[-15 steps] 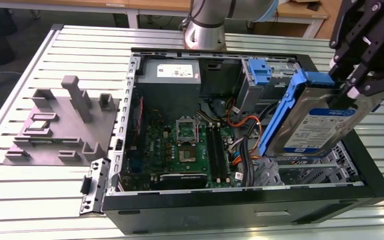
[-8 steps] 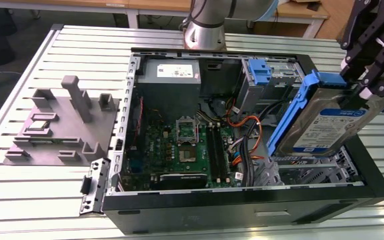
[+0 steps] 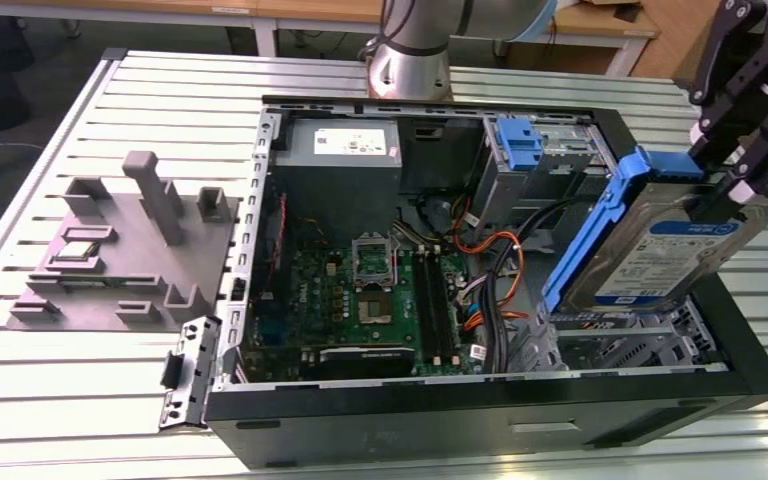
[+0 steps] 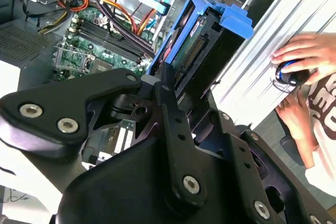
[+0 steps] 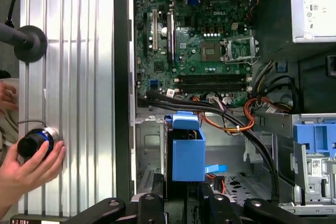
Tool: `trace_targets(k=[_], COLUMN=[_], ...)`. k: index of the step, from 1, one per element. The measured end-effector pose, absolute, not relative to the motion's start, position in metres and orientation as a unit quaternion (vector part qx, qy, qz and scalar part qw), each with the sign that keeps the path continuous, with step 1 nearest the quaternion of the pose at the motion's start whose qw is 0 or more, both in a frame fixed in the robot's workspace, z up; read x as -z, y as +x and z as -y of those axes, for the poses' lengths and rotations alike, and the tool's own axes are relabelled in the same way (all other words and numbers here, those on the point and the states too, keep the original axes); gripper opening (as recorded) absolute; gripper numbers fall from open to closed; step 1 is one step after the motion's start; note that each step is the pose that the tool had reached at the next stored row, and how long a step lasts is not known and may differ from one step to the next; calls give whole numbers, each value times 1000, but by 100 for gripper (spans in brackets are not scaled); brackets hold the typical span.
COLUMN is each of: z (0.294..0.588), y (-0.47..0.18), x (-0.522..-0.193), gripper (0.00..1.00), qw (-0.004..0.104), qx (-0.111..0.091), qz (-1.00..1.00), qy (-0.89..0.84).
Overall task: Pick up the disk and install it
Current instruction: 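Insert the disk into the insertion slot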
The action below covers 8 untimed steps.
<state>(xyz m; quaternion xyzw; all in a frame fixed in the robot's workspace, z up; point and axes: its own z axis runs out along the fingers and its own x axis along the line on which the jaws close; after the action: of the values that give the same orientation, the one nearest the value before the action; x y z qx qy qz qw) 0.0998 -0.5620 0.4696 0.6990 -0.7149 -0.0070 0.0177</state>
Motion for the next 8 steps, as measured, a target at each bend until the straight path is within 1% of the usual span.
trace_targets(k=[8], z=[562], y=[107], x=[-464], gripper=[35], qw=[18], qx=[7], qz=[707], qy=[707])
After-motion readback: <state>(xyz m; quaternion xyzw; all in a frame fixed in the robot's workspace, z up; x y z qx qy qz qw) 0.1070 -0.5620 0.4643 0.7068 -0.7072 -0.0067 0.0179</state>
